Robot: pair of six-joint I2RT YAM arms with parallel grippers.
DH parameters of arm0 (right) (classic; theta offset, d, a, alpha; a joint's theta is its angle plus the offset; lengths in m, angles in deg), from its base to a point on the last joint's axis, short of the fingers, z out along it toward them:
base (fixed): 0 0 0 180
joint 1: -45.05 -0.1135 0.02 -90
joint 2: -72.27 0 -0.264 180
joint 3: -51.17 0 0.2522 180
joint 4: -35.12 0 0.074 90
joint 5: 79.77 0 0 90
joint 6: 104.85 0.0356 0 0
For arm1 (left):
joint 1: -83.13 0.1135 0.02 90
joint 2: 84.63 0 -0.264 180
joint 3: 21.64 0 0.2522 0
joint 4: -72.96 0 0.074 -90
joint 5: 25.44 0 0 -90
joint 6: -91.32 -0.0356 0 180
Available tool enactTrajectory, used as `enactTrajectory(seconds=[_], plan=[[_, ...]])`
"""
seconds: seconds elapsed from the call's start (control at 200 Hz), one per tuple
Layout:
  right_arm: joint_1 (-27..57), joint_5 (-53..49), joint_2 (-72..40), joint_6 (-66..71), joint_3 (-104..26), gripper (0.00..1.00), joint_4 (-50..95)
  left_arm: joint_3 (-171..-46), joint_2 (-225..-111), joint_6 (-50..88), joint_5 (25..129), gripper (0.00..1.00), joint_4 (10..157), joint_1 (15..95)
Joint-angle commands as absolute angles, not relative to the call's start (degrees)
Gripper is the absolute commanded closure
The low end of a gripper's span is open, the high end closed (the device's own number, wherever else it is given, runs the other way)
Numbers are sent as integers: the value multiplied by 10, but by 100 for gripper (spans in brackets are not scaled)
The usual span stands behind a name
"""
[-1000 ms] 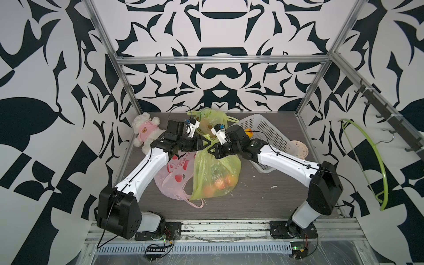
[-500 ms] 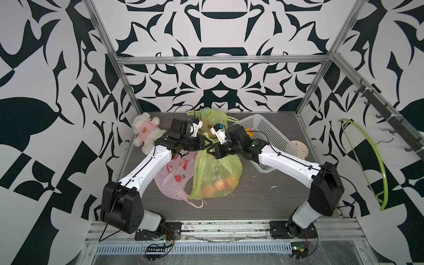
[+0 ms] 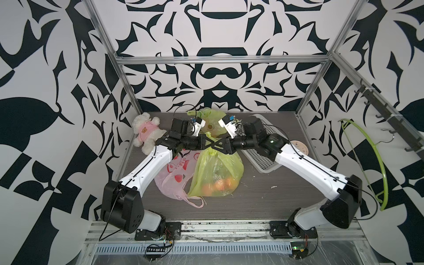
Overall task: Place the peach into a plastic bag & tie a knot
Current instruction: Cross the plastic bag at the center of the board.
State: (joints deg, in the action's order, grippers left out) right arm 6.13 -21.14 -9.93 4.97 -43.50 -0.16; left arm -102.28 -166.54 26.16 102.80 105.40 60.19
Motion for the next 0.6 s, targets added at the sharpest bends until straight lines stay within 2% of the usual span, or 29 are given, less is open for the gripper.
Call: enactTrajectory(seconds=[0.0,0.175,0.2,0.24,0.285,0.43,0.595], plan=[[99,-236,-55,0,-470,52,-46,-1057,-1655,225,1086,100,1046,601],[131,-260,-77,-21,-498,40,-90,-1073,-1656,220,1135,100,1049,601],[132,-265,-84,-24,-504,31,-97,-1074,-1655,219,1140,100,1050,600],[131,-279,-97,-26,-513,22,-104,-1077,-1654,219,1144,100,1053,601],[131,-288,-110,-28,-521,17,-107,-1080,-1652,218,1146,100,1056,601],[123,-302,-134,-30,-525,18,-105,-1083,-1649,217,1146,100,1063,601],[110,-296,-149,-31,-525,27,-106,-1086,-1652,219,1143,100,1065,601]])
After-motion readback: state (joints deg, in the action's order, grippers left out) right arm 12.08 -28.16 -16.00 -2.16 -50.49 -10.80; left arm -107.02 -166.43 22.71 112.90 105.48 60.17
